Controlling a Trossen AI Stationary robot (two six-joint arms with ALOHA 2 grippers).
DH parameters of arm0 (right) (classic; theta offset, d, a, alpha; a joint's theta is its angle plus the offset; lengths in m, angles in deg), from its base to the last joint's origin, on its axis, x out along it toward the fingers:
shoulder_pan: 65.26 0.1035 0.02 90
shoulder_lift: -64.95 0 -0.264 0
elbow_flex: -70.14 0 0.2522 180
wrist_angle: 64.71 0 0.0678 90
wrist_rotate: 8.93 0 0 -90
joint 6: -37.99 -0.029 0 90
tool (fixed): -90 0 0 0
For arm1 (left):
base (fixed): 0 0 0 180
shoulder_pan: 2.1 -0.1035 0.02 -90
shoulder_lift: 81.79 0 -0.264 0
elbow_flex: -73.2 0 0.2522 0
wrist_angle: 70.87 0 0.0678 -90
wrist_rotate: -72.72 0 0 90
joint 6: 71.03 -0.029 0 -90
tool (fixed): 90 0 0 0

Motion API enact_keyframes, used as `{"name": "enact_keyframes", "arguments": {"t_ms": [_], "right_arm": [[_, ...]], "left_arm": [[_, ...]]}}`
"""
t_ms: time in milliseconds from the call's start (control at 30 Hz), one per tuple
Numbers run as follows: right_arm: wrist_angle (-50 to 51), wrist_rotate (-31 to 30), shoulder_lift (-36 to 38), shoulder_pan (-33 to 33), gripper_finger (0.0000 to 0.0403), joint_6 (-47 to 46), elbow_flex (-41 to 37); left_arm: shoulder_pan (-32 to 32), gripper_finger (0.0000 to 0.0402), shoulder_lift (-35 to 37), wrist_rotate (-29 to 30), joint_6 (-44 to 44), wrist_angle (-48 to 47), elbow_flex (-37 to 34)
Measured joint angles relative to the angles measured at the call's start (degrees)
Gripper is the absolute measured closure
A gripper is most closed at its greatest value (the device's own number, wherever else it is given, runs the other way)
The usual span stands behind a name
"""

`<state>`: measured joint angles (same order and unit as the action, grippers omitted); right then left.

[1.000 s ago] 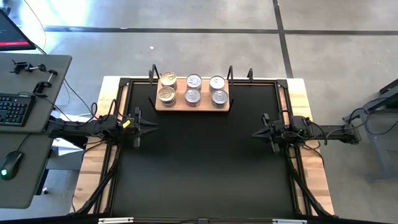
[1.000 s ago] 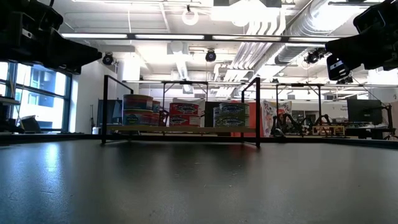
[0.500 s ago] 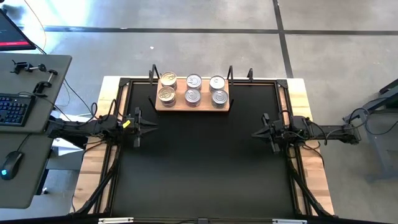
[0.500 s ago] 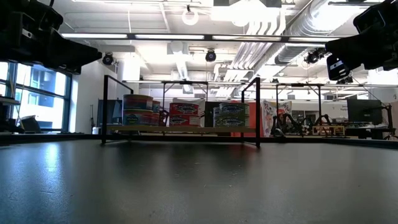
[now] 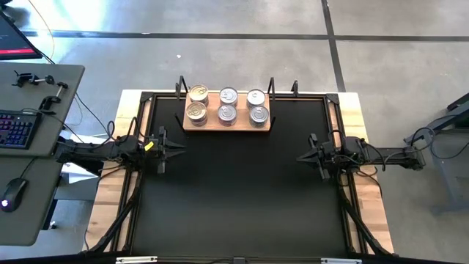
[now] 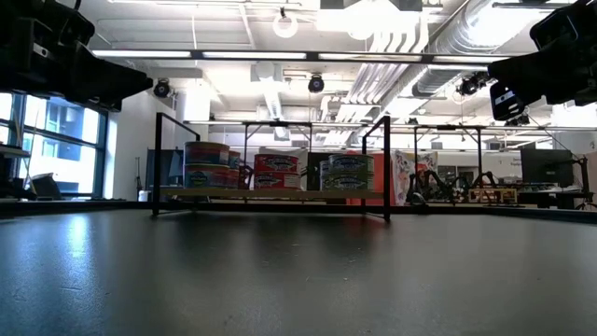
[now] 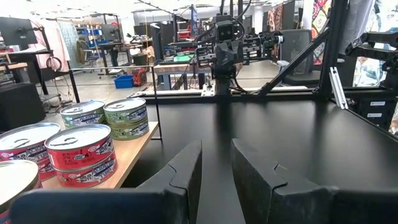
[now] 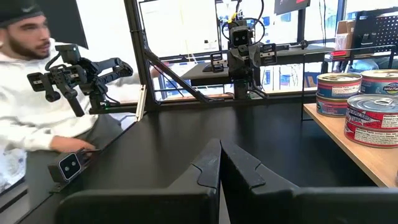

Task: Stack canned seafood by type on shelf
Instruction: Return to Home Position

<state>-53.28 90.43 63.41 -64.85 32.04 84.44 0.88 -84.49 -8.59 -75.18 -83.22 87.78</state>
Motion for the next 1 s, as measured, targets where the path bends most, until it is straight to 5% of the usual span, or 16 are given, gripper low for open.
{"name": "enact_keyframes", "arguments": {"t_ms": [1000], "right_arm": [[0.0, 0.0, 0.0, 0.0, 0.0403, 0.0, 0.0]], "left_arm": [[0.0, 0.0326, 0.0, 0.0, 0.0, 0.0, 0.0]]}}
